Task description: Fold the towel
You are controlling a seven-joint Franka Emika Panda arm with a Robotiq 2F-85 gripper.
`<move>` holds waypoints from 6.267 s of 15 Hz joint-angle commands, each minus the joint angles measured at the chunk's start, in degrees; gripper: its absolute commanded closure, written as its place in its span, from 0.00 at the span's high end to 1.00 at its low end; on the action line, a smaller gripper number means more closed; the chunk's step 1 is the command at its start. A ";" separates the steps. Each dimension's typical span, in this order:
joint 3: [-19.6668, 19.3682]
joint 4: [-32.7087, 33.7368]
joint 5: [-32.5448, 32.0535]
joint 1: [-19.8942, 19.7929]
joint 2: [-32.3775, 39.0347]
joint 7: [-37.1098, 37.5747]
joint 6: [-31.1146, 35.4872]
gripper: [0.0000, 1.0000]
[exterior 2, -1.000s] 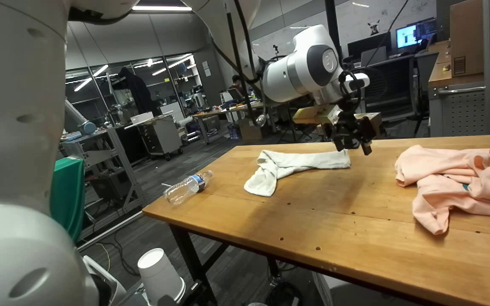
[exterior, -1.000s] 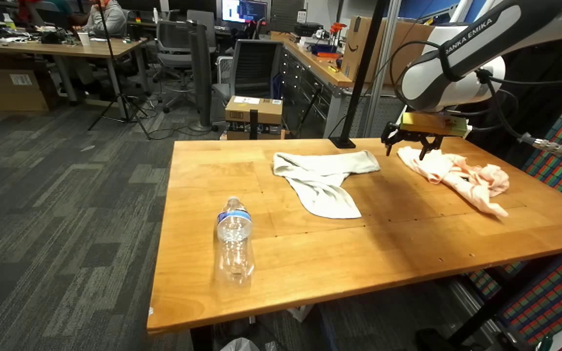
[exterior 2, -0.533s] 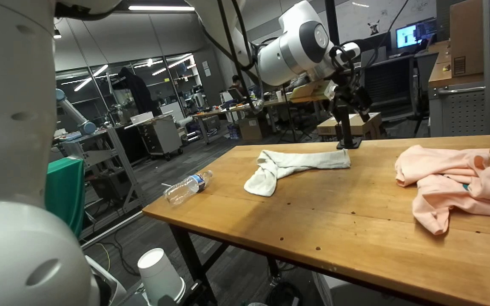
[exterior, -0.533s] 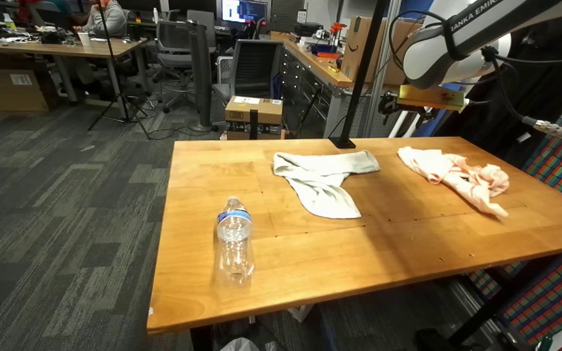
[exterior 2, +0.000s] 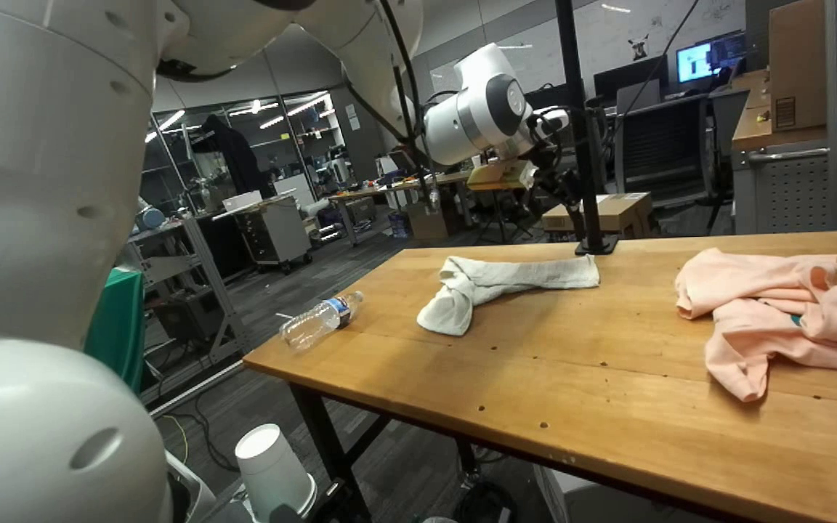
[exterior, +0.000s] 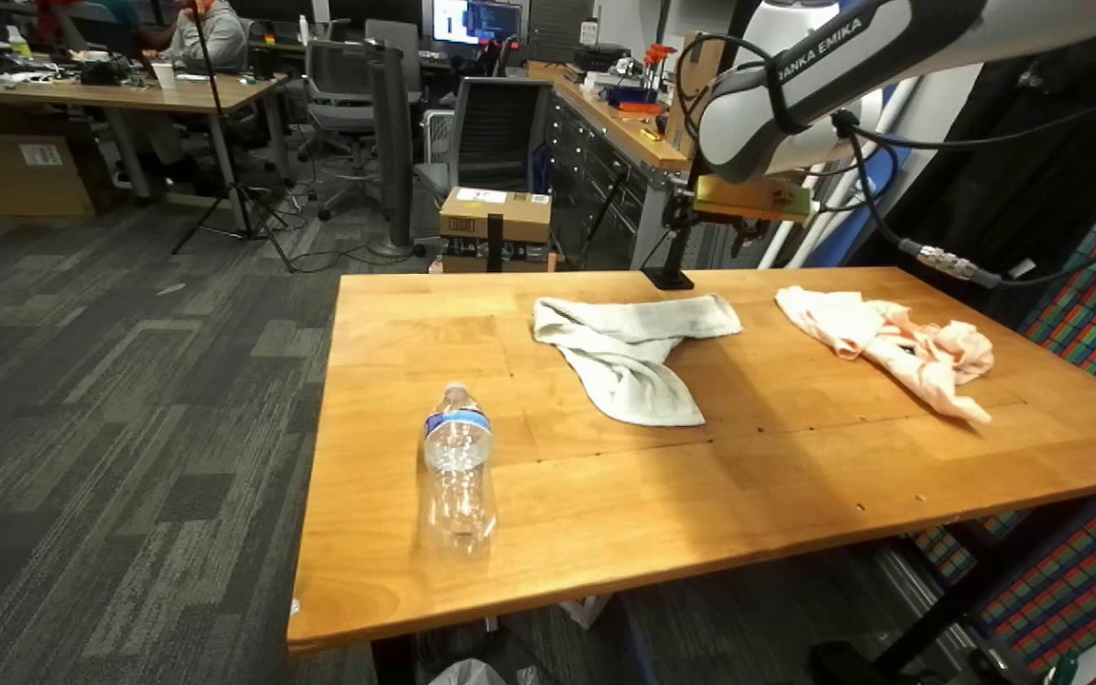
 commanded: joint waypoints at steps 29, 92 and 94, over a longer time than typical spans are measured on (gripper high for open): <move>1.49 7.42 2.76 0.03 10.02 -11.35 -10.61 0.30; 18.37 -34.19 -10.34 5.51 -46.59 33.45 -28.14 1.00; 18.46 -34.85 -10.31 5.46 -47.11 33.63 -28.03 1.00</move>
